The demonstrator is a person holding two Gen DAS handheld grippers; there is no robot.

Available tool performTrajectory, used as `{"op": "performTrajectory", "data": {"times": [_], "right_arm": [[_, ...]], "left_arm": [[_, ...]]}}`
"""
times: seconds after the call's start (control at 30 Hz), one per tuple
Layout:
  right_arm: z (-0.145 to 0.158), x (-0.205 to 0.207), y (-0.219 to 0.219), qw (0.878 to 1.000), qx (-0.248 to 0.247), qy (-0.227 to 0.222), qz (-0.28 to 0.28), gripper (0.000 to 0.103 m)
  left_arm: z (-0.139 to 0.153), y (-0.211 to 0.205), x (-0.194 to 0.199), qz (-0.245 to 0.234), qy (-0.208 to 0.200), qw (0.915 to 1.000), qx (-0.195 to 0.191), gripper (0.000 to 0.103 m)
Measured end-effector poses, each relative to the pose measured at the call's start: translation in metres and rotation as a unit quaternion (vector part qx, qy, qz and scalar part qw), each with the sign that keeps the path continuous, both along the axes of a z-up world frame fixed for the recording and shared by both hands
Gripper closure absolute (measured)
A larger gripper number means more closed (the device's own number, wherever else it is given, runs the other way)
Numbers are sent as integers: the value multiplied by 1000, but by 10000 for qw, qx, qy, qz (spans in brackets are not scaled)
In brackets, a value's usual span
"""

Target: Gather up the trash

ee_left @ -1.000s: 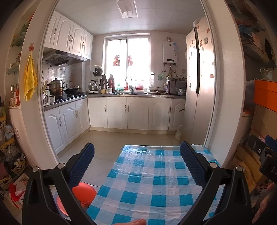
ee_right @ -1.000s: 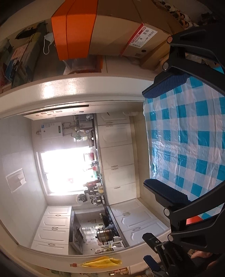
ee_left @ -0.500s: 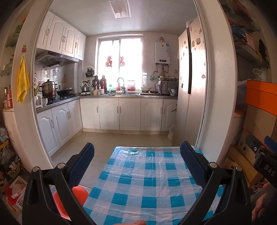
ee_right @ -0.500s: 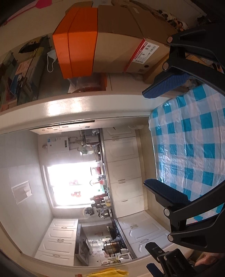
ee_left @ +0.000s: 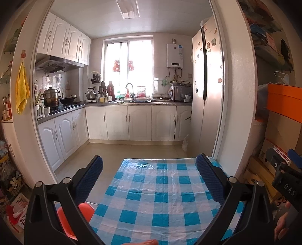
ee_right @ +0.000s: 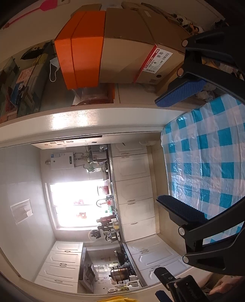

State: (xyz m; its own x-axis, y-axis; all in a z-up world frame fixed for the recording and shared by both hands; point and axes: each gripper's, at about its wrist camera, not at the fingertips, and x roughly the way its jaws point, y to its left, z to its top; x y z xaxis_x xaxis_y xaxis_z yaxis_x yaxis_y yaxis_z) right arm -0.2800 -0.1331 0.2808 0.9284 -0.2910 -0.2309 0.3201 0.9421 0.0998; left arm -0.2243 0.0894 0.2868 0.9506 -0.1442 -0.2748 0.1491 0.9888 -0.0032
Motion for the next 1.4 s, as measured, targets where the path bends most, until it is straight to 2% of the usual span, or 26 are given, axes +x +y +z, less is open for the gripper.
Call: {"op": "performTrajectory", "data": {"times": [1.0, 1.3, 1.4], "right_arm": [[-6, 8, 0, 9999, -18, 97, 60, 10], [-23, 26, -2, 9993, 56, 311, 181, 10], [-36, 38, -4, 9984, 110, 493, 236, 10]], "left_arm": [[-14, -3, 16, 12, 203, 9998, -41, 4], [-28, -6, 27, 65, 286, 9996, -40, 4], [-44, -10, 40, 4, 505, 9987, -6, 4]]}}
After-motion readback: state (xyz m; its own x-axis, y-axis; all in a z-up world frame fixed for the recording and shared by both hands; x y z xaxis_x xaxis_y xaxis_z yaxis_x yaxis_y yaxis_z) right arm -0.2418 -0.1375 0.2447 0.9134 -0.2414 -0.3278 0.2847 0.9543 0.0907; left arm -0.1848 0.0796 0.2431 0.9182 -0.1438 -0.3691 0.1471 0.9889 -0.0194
